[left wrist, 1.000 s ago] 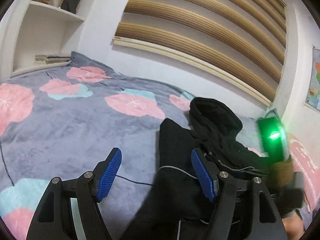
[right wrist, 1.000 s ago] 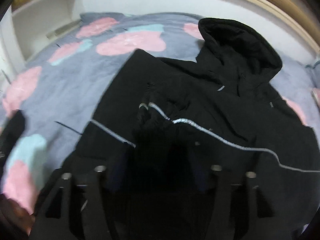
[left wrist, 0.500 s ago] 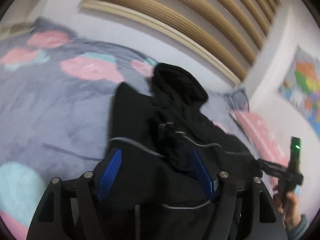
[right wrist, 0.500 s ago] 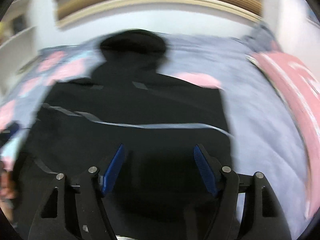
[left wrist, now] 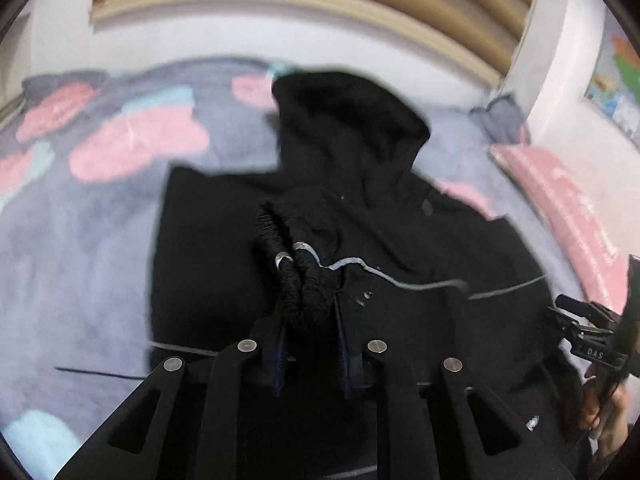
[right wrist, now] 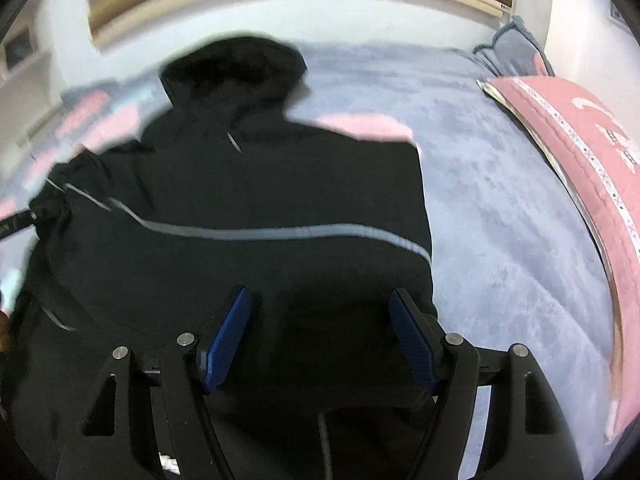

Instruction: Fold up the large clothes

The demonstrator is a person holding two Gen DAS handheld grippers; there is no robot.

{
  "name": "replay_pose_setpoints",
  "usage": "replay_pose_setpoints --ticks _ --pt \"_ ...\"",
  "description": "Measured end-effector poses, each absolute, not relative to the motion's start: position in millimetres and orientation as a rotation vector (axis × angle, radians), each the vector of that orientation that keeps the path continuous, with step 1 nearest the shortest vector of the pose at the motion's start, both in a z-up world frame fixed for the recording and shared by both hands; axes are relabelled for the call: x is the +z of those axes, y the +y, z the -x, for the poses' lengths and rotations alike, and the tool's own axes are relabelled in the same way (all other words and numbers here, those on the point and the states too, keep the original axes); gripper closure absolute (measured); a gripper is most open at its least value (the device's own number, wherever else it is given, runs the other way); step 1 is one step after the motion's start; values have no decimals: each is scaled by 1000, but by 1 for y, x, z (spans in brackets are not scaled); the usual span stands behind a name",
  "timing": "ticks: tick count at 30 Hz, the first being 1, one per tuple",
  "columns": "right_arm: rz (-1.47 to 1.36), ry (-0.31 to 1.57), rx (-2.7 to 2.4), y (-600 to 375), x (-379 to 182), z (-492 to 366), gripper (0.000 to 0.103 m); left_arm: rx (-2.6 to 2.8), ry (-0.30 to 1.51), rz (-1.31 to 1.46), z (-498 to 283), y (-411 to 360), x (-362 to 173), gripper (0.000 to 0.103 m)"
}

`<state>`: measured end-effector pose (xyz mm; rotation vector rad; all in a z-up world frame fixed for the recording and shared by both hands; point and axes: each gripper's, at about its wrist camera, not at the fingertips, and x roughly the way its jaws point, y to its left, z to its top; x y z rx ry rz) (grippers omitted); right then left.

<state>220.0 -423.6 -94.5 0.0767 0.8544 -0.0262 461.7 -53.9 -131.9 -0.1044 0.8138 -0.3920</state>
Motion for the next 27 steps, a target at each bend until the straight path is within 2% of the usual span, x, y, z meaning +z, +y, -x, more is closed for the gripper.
replay_pose_setpoints --ticks 4,8,9,13,16,19,22,24,27 --pt "-92 853 6 -410 -87 -230 27 -369 760 182 -458 -9 -111 83" --pt "-35 958 -43 -393 -125 -256 27 -361 1023 90 -479 -11 -177 79" --pt "-14 982 -54 -391 -140 -261 27 -354 1041 77 -477 -15 -196 79" --pt "-4 935 -64 -392 -155 -258 27 -335 981 89 -470 -16 -204 78" --pt "-24 881 -37 -397 -158 -251 24 -364 931 155 -463 -5 -196 77" --pt "-15 858 -38 -395 -157 -247 22 -376 823 253 -441 15 -173 68" --pt "-43 850 -53 -391 -138 -242 22 -312 719 188 -416 9 -135 62" --pt "-105 768 26 -386 -114 -231 22 -367 668 140 -407 -12 -109 60" --pt "-93 760 44 -373 -100 -244 20 -355 668 50 -416 -49 -101 47"
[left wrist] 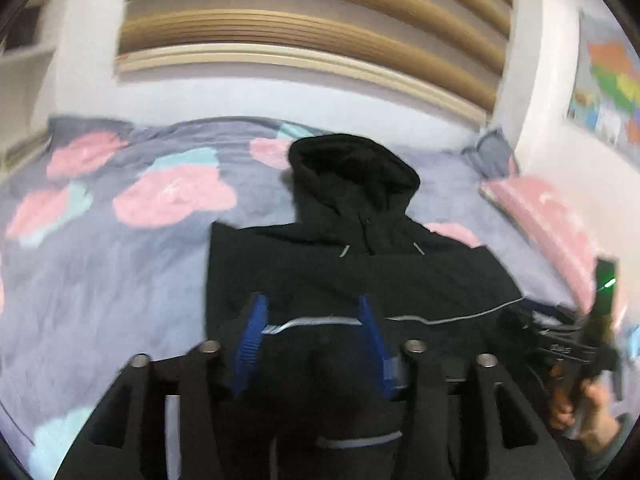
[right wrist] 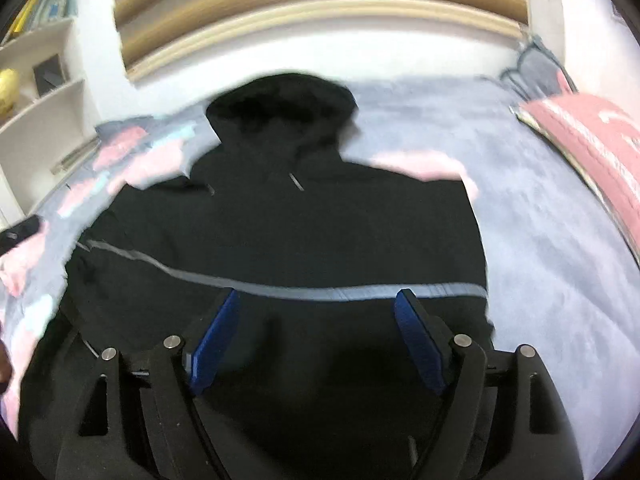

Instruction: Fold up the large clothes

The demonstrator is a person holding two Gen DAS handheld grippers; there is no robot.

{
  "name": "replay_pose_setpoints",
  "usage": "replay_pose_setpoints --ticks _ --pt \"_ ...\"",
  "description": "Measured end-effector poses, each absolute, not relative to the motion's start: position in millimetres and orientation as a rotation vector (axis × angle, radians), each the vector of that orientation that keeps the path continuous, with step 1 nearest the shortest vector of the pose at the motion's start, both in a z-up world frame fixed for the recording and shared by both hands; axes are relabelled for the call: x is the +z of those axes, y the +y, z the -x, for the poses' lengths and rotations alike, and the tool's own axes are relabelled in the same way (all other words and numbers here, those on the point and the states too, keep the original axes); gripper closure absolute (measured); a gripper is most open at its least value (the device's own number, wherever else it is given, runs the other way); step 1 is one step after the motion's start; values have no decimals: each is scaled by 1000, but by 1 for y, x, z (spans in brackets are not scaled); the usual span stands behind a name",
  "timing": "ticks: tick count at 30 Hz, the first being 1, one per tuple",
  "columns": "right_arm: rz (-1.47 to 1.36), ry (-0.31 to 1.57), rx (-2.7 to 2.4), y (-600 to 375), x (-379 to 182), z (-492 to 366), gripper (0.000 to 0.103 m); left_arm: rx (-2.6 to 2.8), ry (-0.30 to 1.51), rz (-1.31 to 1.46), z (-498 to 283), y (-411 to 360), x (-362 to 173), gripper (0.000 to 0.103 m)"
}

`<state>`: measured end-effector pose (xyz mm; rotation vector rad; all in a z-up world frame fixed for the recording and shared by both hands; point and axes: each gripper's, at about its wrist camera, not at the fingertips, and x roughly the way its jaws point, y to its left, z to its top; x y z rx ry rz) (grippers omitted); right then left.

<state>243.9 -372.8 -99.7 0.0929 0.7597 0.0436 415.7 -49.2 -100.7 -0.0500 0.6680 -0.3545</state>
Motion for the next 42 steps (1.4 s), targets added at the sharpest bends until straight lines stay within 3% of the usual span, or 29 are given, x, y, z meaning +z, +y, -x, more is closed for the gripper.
replay_pose_setpoints --ticks 6,11,17,21,24,28,35,42 --pt "13 935 42 -359 -151 -282 20 -303 962 46 -493 -90 -205 46" --pt "54 998 38 -354 -148 -290 16 -278 1010 18 -501 -97 -202 46" --pt "-16 992 36 -379 -98 -254 17 -310 969 111 -471 -65 -152 45" --pt "-19 1127 -38 -393 -129 -251 18 -272 1132 185 -476 -46 -192 46" --pt "59 1174 -51 -383 -131 -262 17 -207 1181 91 -487 -65 -198 46" --pt "-106 1246 -23 -400 -91 -267 31 -214 1193 56 -482 -79 -163 46" --pt "-300 1119 -22 -449 32 -238 30 -291 1067 206 -447 -38 -37 46" --pt "-378 1007 26 -472 95 -291 29 -290 937 184 -472 -28 42 45"
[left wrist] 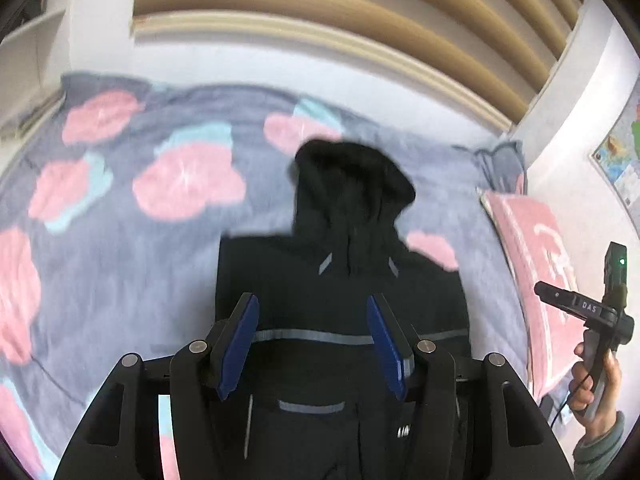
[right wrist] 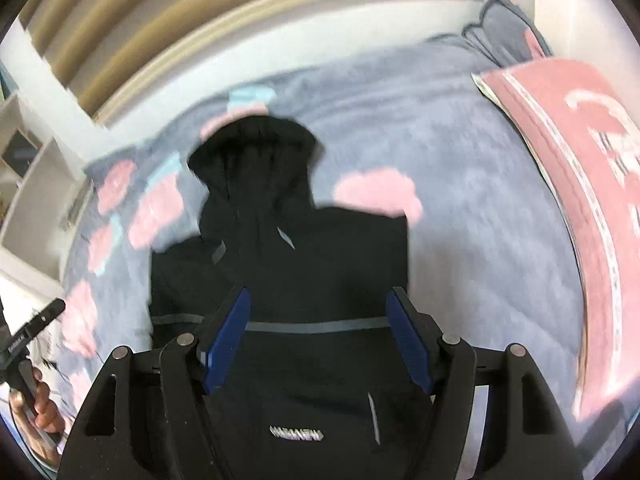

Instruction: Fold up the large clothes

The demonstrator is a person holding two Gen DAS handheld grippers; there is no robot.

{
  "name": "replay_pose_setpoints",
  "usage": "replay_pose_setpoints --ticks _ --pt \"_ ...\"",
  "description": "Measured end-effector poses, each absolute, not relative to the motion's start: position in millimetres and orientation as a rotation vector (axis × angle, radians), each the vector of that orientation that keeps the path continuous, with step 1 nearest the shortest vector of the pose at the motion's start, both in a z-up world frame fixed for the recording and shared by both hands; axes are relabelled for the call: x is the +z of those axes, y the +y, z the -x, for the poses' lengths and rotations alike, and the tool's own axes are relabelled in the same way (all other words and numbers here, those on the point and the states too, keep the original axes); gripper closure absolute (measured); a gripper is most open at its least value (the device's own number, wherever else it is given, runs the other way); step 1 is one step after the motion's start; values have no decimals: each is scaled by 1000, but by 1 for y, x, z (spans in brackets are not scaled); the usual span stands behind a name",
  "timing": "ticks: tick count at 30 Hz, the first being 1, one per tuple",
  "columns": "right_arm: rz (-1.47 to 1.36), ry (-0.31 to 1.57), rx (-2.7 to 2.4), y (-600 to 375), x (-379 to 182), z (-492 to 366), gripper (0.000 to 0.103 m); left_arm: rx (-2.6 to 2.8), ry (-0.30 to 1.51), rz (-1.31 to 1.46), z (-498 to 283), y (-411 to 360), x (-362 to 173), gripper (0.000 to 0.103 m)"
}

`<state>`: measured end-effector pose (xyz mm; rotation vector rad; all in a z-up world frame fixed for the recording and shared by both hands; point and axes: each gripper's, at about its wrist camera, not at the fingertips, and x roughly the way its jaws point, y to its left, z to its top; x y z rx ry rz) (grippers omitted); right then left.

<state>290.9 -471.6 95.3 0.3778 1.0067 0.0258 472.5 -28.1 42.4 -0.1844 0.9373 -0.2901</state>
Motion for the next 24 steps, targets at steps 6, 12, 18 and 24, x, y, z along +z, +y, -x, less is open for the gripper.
replay_pose_setpoints --ticks 6,12,18,24 --pt "-331 1015 18 -465 70 -373 29 -275 932 159 -565 -55 32 45" --pt "-343 1043 36 -462 14 -457 31 -255 980 175 -663 -86 -23 45" --pt "-331 1098 58 -459 -36 -537 31 -242 1020 215 -742 -101 -75 45" --pt "-288 1141 53 -452 -82 -596 33 -229 1067 183 -798 -122 -121 45"
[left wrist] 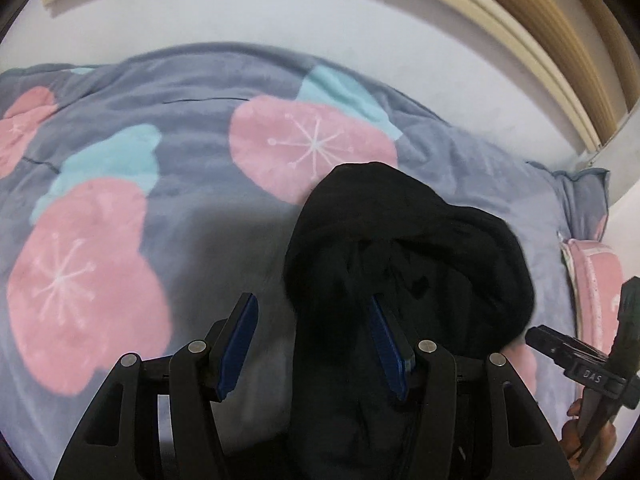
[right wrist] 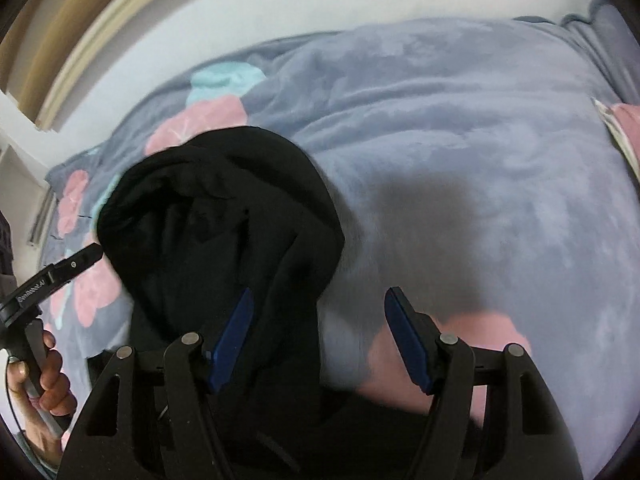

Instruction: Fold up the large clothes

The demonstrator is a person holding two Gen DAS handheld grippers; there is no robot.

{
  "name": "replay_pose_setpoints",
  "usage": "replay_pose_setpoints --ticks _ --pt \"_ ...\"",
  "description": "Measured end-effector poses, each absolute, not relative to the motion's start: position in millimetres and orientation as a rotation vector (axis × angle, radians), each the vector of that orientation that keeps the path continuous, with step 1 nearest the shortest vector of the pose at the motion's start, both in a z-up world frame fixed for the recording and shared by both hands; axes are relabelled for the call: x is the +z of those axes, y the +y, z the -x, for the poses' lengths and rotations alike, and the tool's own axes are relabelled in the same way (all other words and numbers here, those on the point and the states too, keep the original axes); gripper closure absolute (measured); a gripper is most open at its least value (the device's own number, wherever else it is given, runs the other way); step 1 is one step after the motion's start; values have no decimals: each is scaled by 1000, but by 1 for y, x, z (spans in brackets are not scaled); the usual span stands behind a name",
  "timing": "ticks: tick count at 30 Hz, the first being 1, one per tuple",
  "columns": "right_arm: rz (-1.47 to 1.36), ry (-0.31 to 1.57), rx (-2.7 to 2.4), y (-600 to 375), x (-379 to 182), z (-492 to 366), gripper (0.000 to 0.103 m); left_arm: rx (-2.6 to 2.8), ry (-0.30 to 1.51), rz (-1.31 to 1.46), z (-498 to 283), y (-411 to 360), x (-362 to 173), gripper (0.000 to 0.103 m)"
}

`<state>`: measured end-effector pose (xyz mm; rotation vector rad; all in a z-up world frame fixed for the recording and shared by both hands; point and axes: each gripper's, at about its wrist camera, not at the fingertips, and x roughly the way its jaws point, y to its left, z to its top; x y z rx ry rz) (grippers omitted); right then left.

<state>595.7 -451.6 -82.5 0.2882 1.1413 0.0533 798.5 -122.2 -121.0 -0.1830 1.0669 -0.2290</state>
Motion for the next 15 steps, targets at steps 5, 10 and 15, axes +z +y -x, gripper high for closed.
replay_pose_setpoints --ticks 5,10,15 --pt "-232 1176 44 -444 -115 -617 91 -145 1076 124 -829 -122 -148 94" --pt "-264 983 104 -457 -67 -575 96 -276 991 360 -805 -69 -119 94" --pt "-176 1030 101 -442 -103 -568 96 -273 1104 350 -794 -51 -160 89"
